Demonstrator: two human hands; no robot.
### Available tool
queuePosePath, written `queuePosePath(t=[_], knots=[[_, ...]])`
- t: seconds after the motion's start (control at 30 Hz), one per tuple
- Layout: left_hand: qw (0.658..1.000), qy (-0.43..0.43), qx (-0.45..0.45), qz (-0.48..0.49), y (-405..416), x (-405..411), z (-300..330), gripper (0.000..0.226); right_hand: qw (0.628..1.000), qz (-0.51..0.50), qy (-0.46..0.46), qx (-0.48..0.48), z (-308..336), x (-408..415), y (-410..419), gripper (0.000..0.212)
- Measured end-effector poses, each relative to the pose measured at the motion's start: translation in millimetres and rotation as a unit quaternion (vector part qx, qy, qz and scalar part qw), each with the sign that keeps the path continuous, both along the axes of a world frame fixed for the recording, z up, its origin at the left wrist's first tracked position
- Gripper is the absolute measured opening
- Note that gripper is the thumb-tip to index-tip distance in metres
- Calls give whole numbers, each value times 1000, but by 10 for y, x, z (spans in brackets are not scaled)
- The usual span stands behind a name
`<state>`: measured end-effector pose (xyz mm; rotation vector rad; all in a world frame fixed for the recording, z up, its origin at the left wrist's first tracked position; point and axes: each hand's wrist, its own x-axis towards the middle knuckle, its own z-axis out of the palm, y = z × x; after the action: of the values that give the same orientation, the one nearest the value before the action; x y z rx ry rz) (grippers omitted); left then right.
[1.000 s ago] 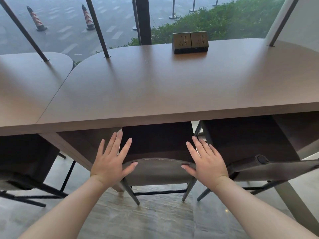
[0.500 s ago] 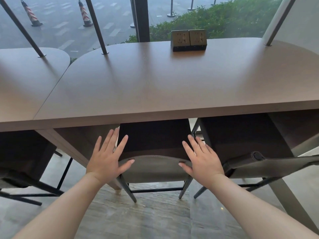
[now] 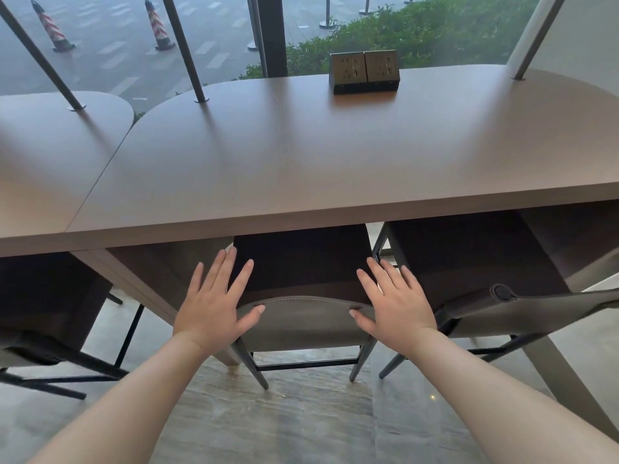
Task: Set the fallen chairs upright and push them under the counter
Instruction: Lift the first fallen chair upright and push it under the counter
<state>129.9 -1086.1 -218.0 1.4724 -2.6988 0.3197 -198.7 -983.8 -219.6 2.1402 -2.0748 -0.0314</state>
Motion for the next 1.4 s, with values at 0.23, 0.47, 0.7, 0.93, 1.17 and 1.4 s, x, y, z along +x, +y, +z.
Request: queuePosePath(t=[0.23, 0.47, 0.7, 0.93, 1.17, 1.4], knots=[[1000, 8, 2, -11, -1, 11, -34, 81, 1000, 9, -12, -23, -50, -21, -17, 74], [999, 1, 30, -12, -11, 2, -40, 82, 1000, -13, -4, -5, -37, -19, -27, 77], [992, 43, 121, 8, 107, 70, 42, 83, 998, -36, -37, 34, 88, 98, 156, 91], [974, 178, 136, 10, 780, 126, 302, 81, 989, 24, -141, 43, 202, 419, 611, 77], [924, 338, 152, 94, 1747, -101, 683, 69, 957, 79, -277, 20, 497, 529, 1093, 73], [754, 600, 177, 198, 2614, -231, 1002, 26, 892, 126, -432, 31, 757, 711, 1501, 62]])
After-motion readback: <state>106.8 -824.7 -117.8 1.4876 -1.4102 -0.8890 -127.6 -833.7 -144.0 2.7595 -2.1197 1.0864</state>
